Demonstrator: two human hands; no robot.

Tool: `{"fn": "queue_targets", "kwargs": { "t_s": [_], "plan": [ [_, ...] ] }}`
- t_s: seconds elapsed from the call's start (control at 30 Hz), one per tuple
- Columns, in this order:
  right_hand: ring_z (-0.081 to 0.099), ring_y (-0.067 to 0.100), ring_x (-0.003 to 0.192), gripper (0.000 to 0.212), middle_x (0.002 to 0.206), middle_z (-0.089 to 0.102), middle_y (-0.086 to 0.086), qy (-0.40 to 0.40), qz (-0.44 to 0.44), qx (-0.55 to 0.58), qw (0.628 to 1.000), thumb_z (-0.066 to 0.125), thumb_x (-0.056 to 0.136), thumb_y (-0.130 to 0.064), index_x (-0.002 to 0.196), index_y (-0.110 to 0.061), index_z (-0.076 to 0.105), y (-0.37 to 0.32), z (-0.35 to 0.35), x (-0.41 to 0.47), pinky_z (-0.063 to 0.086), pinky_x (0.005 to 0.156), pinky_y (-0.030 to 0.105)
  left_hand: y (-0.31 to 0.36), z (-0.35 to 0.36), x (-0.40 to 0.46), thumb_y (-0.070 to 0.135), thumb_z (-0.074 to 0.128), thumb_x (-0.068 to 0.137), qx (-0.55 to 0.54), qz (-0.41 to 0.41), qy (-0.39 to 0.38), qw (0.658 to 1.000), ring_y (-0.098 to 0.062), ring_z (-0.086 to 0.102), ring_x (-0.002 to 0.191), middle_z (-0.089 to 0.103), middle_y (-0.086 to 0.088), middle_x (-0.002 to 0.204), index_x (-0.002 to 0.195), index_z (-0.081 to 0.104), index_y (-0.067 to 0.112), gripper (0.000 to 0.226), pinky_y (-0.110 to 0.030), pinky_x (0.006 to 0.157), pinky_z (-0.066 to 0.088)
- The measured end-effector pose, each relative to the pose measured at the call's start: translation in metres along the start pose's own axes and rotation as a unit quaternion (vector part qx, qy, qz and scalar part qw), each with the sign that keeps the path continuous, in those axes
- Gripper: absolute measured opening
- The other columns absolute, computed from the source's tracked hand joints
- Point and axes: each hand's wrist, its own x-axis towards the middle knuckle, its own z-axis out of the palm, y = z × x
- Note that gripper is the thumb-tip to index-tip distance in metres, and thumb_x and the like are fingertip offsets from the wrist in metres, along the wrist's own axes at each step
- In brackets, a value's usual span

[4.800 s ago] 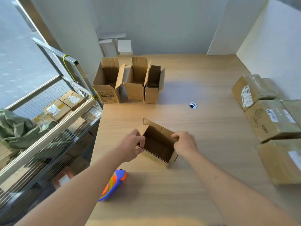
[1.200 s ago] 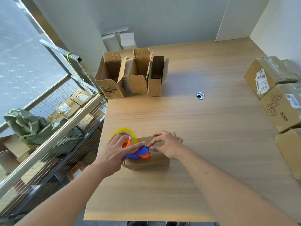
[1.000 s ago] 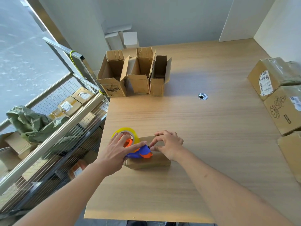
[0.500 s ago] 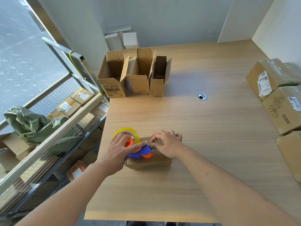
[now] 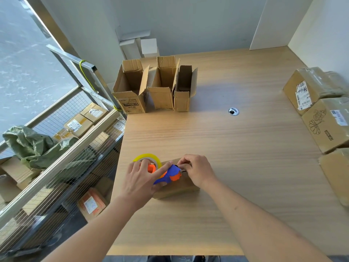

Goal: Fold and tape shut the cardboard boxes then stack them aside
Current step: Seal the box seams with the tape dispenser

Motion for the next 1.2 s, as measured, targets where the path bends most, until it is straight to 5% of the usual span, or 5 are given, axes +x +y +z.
{"fn": "queue_targets", "kwargs": {
  "t_s": [0.3,0.47,0.73,1.2],
  "plan": [
    [0.064,-0.008,0.073,0.027,0.074,0.071,-0.016,0.069,0.049,0.03,0.996,0.077,0.086,-0.006,0.072,-0.028,0.07,0.025,-0.036,-0.018,0.043,0.072,0.005,-0.003,0.012,-0.019,0.064,0.035,0.098,-0.03,-0.06,0.003,0.998,-0.033,0.054,0.103,0.052,-0.009,0.115,0.158,0.018,0.054,0.063,-0.046,0.089,0.046],
    [0.063,0.003,0.063,0.026,0.066,0.072,-0.011,0.025,0.108,0.067,0.992,0.073,0.091,-0.008,0.072,-0.025,0.07,0.04,-0.053,-0.028,0.058,0.08,0.037,0.001,0.009,-0.011,0.066,0.026,0.097,-0.047,-0.041,-0.024,0.998,-0.03,0.052,0.109,0.051,-0.005,0.12,0.156,0.007,0.06,0.062,-0.044,0.095,0.045],
    [0.066,0.012,0.069,0.019,0.064,0.071,-0.008,0.008,0.16,0.056,0.985,0.072,0.092,-0.01,0.076,-0.021,0.072,0.052,-0.047,-0.02,0.06,0.081,0.044,-0.006,0.002,-0.008,0.064,0.03,0.099,-0.042,-0.023,-0.045,0.998,-0.029,0.052,0.108,0.052,-0.004,0.12,0.155,0.006,0.062,0.062,-0.045,0.097,0.045],
    [0.062,-0.008,0.053,0.014,0.066,0.069,-0.012,0.015,0.198,0.054,0.979,0.074,0.092,-0.009,0.079,-0.015,0.075,0.059,-0.039,-0.007,0.048,0.067,0.02,-0.006,0.004,-0.007,0.059,0.055,0.096,-0.022,-0.014,-0.045,0.999,-0.028,0.053,0.106,0.052,-0.004,0.118,0.157,0.012,0.057,0.075,-0.044,0.093,0.046]
  ]
}}
